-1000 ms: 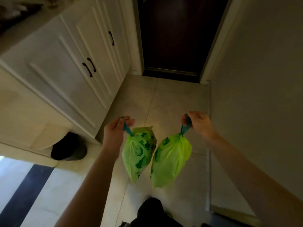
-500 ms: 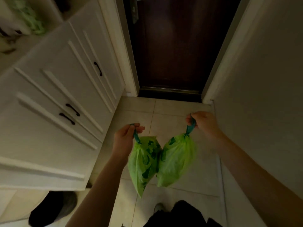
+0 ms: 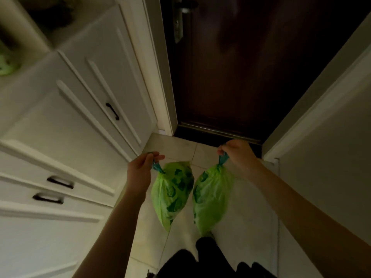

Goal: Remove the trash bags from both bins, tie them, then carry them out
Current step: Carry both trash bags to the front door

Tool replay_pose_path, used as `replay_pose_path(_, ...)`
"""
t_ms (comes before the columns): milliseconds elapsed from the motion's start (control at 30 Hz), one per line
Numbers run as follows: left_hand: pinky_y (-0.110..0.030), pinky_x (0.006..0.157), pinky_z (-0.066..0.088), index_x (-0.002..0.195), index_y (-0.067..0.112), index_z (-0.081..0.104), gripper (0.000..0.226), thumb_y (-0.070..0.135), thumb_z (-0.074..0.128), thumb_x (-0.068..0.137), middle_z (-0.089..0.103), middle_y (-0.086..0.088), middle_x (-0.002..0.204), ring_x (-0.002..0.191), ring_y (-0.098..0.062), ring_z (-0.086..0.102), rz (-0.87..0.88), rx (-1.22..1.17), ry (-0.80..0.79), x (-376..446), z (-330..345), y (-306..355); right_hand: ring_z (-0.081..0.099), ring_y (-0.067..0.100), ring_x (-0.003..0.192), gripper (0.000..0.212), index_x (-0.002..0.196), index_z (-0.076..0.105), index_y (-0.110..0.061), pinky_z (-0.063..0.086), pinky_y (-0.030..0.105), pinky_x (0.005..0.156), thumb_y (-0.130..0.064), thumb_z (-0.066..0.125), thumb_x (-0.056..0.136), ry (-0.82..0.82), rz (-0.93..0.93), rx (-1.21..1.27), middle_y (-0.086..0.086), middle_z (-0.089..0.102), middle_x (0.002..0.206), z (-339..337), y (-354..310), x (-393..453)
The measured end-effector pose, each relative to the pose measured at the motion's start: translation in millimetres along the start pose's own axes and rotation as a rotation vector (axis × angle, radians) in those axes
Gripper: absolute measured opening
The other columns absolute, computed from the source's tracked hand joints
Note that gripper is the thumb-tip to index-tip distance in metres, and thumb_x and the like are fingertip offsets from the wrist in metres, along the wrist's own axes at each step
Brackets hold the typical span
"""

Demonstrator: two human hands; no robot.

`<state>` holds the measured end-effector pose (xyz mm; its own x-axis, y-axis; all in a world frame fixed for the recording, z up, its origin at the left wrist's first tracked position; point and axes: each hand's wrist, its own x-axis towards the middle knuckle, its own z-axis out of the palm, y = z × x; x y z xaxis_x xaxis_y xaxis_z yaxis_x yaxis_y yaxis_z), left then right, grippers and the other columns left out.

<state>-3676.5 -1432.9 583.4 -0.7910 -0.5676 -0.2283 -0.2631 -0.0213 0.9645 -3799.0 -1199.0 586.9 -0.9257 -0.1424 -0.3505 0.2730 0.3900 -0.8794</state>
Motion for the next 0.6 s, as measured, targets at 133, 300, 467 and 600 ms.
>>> replay_pose_path(133, -0.025, 0.088, 0.046, 0.098, 0.007, 0.069, 0.024, 0.013, 0.046, 0.098, 0.075, 0.004, 0.086, 0.088, -0.01, 0.066, -0.026, 0.055, 0.049, 73, 27, 19, 0.067, 0.038, 0.094, 0.03, 0.064, 0.065, -0.015, 0.052, 0.049, 0.09, -0.006, 0.052, 0.089, -0.044, 0.011, -0.032, 0.002, 0.071, 0.077, -4, -38, 80)
replay_pose_path(300, -0.023, 0.08, 0.044, 0.088, 0.012, 0.069, 0.022, 0.013, 0.048, 0.096, 0.073, 0.003, 0.08, 0.08, -0.007, 0.063, -0.059, 0.081, 0.094, 168, 57, 39, 0.065, 0.041, 0.096, 0.024, 0.072, 0.064, -0.008, 0.049, 0.035, 0.076, -0.005, 0.05, 0.092, -0.083, -0.003, -0.067, 0.011, 0.071, 0.087, 6, -72, 176)
replay_pose_path(467, -0.037, 0.09, 0.048, 0.078, 0.021, 0.069, 0.025, 0.016, 0.05, 0.093, 0.074, -0.005, 0.087, 0.094, -0.024, 0.065, -0.166, 0.077, 0.07, 265, 79, 40, 0.062, 0.025, 0.084, 0.028, 0.065, 0.063, -0.014, 0.045, 0.032, 0.072, -0.006, 0.053, 0.09, -0.089, 0.055, -0.107, 0.002, 0.069, 0.077, 26, -88, 275)
replay_pose_path(600, -0.04, 0.09, 0.049, 0.078, 0.022, 0.067, 0.021, 0.017, 0.053, 0.093, 0.072, -0.01, 0.092, 0.094, -0.026, 0.065, -0.238, 0.088, 0.061, 327, 92, 40, 0.058, 0.021, 0.076, 0.024, 0.07, 0.064, -0.008, 0.04, 0.028, 0.059, -0.004, 0.051, 0.089, -0.092, 0.102, -0.121, 0.003, 0.067, 0.077, 43, -103, 341)
